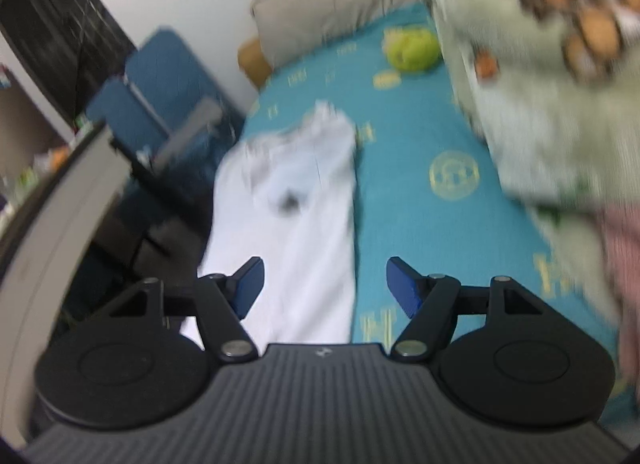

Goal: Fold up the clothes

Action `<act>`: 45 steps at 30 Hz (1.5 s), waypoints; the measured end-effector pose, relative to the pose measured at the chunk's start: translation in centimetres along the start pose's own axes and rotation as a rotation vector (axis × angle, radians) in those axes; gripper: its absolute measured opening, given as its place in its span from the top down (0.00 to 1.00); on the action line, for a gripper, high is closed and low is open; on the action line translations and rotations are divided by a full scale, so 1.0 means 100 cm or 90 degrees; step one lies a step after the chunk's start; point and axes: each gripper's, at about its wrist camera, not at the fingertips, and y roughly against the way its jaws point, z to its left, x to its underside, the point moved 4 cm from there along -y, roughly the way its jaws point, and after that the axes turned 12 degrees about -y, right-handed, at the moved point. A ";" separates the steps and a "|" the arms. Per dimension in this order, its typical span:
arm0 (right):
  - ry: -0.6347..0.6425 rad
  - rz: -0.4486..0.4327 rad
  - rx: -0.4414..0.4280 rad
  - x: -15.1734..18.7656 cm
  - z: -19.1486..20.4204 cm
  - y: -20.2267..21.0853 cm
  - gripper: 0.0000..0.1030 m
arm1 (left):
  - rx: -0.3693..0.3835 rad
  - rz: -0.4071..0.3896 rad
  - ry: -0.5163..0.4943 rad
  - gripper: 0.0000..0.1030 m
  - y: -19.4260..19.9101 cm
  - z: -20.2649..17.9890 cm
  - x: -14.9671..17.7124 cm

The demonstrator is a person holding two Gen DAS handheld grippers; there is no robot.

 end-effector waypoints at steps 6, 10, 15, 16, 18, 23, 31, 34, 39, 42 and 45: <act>-0.029 0.056 -0.060 -0.087 0.027 -0.085 0.31 | -0.060 0.134 -0.022 0.51 -0.047 0.010 0.031; 0.004 0.051 -0.070 -0.125 0.024 -0.171 0.31 | -0.058 0.127 -0.018 0.58 -0.045 0.015 0.038; 0.034 0.052 -0.067 -0.145 0.002 -0.286 0.31 | -0.027 0.119 0.003 0.83 -0.037 0.025 0.041; 0.032 0.058 -0.063 -0.146 -0.003 -0.308 0.31 | -0.014 0.115 0.010 0.85 -0.034 0.028 0.042; 0.029 0.072 -0.060 -0.147 -0.010 -0.348 0.32 | 0.014 0.108 0.023 0.90 -0.028 0.031 0.042; 0.055 0.072 -0.041 -0.147 -0.012 -0.424 0.32 | 0.089 0.091 0.034 0.92 -0.028 0.038 0.043; 0.137 0.102 -0.052 -0.141 0.009 -0.450 0.92 | 0.147 0.061 0.034 0.93 -0.030 0.042 0.040; 0.122 0.043 -0.039 -0.151 0.013 -0.433 0.93 | 0.153 0.039 0.038 0.93 -0.026 0.039 0.035; 0.111 -0.014 -0.035 -0.186 0.019 -0.402 0.94 | 0.159 0.008 0.029 0.94 -0.019 0.029 0.015; 0.135 -0.021 -0.027 -0.203 0.026 -0.390 0.94 | 0.170 0.006 0.024 0.94 -0.024 0.029 -0.001; 0.146 -0.029 -0.007 -0.222 0.025 -0.384 0.94 | 0.191 0.007 0.031 0.94 -0.033 0.026 -0.020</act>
